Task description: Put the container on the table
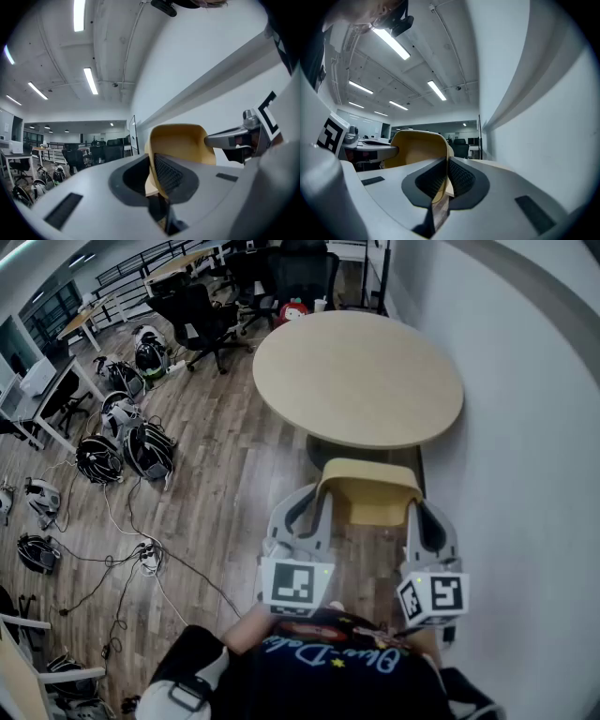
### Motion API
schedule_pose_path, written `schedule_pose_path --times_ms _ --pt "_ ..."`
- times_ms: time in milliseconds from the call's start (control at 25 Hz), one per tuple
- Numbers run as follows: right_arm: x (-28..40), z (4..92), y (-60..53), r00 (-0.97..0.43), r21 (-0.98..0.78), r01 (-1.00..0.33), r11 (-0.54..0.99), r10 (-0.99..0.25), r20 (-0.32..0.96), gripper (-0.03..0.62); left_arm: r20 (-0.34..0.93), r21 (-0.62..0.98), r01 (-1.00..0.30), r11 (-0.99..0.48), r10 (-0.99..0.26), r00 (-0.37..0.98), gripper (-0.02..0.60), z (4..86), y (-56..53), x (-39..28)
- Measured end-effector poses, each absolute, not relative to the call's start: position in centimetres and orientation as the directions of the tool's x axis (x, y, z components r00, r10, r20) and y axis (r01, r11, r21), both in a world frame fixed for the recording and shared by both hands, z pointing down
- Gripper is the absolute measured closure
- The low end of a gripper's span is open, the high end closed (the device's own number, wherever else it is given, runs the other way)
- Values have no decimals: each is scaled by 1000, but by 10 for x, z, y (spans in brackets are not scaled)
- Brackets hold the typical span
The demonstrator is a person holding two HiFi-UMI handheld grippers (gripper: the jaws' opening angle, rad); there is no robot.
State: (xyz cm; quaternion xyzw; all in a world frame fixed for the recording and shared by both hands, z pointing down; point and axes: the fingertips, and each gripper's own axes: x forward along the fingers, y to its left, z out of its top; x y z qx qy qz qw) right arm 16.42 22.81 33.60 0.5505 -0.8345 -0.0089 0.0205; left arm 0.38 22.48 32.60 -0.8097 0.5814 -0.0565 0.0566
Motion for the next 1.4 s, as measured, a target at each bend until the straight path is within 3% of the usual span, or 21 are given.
schedule_pose_path --times_ms 1080,1400 --pt "204 352 219 -433 -37 -901 433 -901 8 580 68 -209 -935 -286 -958 278 551 332 223 46" --pt "216 355 198 -386 -25 -922 386 -922 7 580 47 -201 -923 -330 -944 327 551 339 195 59"
